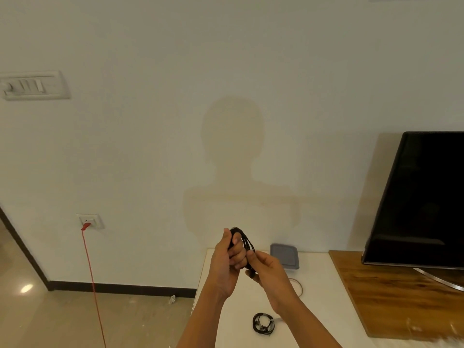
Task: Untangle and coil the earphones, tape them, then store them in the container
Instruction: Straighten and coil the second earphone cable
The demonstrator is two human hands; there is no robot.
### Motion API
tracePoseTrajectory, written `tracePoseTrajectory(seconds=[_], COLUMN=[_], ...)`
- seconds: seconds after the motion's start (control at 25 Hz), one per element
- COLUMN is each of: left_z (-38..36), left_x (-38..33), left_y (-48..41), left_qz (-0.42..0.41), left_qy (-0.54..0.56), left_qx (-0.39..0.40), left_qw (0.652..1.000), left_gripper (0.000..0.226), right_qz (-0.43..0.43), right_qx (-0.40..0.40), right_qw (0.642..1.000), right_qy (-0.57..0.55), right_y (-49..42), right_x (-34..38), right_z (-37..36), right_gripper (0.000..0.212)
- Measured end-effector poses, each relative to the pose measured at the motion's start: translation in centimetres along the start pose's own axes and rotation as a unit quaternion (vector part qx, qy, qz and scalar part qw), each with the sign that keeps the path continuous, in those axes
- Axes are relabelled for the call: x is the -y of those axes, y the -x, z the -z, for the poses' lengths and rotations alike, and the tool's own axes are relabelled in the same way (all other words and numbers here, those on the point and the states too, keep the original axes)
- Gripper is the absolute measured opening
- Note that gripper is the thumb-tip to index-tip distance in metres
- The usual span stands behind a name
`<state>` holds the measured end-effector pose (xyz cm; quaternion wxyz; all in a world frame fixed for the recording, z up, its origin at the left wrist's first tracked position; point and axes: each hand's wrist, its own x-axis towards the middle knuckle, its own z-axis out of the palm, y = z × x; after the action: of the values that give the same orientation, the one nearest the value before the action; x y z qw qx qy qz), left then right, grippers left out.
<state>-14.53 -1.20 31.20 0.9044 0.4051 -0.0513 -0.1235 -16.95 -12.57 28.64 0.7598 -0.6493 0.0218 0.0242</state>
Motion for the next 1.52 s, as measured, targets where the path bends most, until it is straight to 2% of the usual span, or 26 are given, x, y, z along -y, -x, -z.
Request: tracePoseTrajectory(seconds=[0.16, 0.36, 0.44, 0.52, 0.6, 0.68, 0.76, 0.84, 0.92, 1.0, 1.08, 1.16, 1.24, 1.32, 1.4, 1.52], left_z=[0.3, 0.7, 0.8, 1.1, 1.7, 2.5, 3.0, 2.7, 2.2, 2.0, 2.2, 2.6, 3.0, 3.3, 3.5, 4.1], left_x=[0.2, 1.7, 2.6, 3.1, 2.9, 1.9, 0.6, -0.2, -0.2, 0.3, 1.1, 2.0, 2.8, 3.7, 4.3, 5.0], left_y=[0.1, 0.1, 0.1, 0.3, 0.5, 0.4, -0.2, -1.1, -1.6, -1.7, -1.5, -1.7, -2.0, -2.3, -2.9, -4.2], left_qz=[-0.017, -0.046, -0.048, -0.022, 0.041, 0.107, 0.149, 0.168, 0.169, 0.167, 0.162, 0.160, 0.155, 0.152, 0.166, 0.227], left_qy=[0.040, -0.001, 0.010, 0.054, 0.043, -0.036, -0.172, -0.317, -0.408, -0.406, -0.360, -0.319, -0.277, -0.255, -0.243, -0.227], left_qx=[-0.005, -0.033, -0.041, -0.025, -0.009, 0.007, 0.034, 0.059, 0.076, 0.094, 0.100, 0.084, 0.056, 0.016, -0.020, -0.040], left_qw=[0.999, 0.998, 0.998, 0.998, 0.998, 0.994, 0.973, 0.932, 0.894, 0.893, 0.914, 0.931, 0.947, 0.955, 0.955, 0.946], left_gripper=[0.039, 0.042, 0.039, 0.035, 0.048, 0.068, 0.077, 0.069, 0.053, 0.043, 0.036, 0.031, 0.028, 0.028, 0.029, 0.036], right_qz=[-0.022, 0.007, 0.051, 0.108, 0.141, 0.161, 0.182, 0.193, 0.196, 0.192, 0.173, 0.150, 0.114, 0.088, 0.081, 0.091], right_qx=[0.011, -0.109, -0.151, -0.166, -0.149, -0.104, -0.043, 0.010, 0.048, 0.081, 0.094, 0.082, 0.065, 0.058, 0.055, 0.045], right_qw=[0.999, 0.994, 0.987, 0.968, 0.945, 0.921, 0.883, 0.852, 0.843, 0.846, 0.863, 0.896, 0.944, 0.969, 0.971, 0.960], right_qy=[-0.048, -0.033, 0.035, 0.157, 0.256, 0.340, 0.431, 0.486, 0.498, 0.491, 0.466, 0.410, 0.304, 0.222, 0.216, 0.262], right_y=[0.1, -0.6, -1.0, -1.2, -1.5, -1.9, -2.3, -2.5, -2.9, -3.4, -3.7, -3.8, -3.8, -4.1, -4.6, -5.9], right_x=[0.9, 0.8, 0.6, 0.7, 0.9, 0.9, 0.6, 0.5, 0.6, 0.7, 0.6, 0.3, -0.2, -0.9, -1.9, -3.6], right_z=[-0.3, -0.9, -1.2, -0.9, 0.1, 1.4, 2.4, 2.9, 3.4, 4.0, 4.7, 5.2, 5.5, 5.7, 5.8, 6.3], right_gripper=[0.025, 0.021, 0.022, 0.023, 0.021, 0.019, 0.019, 0.019, 0.021, 0.021, 0.020, 0.016, 0.014, 0.016, 0.014, 0.012])
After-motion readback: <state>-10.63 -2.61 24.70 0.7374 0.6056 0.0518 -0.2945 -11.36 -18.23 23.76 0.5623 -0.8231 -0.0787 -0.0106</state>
